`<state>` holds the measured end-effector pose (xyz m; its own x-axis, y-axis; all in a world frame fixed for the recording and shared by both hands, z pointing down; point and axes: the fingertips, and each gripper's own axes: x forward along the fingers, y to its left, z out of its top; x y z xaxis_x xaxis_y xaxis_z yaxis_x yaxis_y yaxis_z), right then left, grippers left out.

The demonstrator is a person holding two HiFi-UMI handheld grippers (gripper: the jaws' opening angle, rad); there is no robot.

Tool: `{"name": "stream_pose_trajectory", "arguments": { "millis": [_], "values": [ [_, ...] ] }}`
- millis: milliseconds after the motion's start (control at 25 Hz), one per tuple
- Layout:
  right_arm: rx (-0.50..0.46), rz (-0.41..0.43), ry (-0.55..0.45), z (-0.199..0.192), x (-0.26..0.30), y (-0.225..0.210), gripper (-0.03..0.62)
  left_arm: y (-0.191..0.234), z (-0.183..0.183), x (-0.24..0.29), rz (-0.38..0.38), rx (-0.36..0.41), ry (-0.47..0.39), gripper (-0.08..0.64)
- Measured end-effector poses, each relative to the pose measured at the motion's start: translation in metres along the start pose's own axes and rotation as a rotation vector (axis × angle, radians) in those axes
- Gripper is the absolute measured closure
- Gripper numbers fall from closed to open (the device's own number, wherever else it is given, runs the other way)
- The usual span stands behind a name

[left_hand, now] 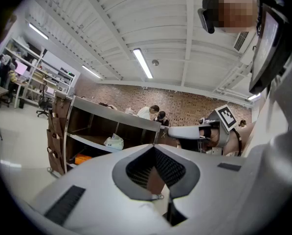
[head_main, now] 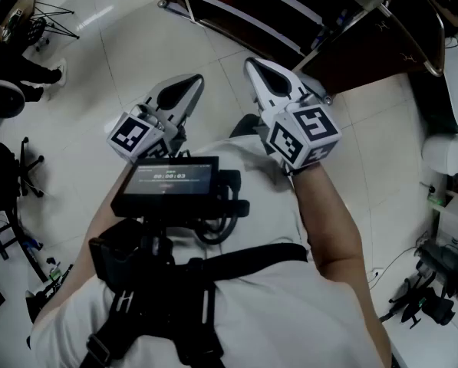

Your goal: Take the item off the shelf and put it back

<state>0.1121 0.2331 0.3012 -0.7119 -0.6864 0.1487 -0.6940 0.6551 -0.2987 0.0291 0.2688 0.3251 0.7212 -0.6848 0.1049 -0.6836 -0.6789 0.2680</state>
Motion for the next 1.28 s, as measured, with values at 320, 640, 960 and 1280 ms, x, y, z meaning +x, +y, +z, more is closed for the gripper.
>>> {"name": "stream_pose_trajectory", "arguments": {
  "millis": [320,640,960,1280],
  "values": [
    [0.001,-0.006,0.009,0.000,0.008,-0.002,0.588,0.006,0.002,0.002,-0.001,-0.009,0.010,0.552],
    [0.065,-0.024,0.062,-0.026,0.035,-0.037,0.588,0.039,-0.013,0.025,0.014,-0.032,0.055,0.552],
    [0.069,0.005,0.130,-0.044,0.120,-0.099,0.588,0.121,-0.011,0.065,0.089,-0.063,0.102,0.552],
    [0.138,0.082,0.113,-0.025,0.209,-0.164,0.586,0.198,0.013,0.145,0.090,-0.078,0.174,0.552]
  ]
}}
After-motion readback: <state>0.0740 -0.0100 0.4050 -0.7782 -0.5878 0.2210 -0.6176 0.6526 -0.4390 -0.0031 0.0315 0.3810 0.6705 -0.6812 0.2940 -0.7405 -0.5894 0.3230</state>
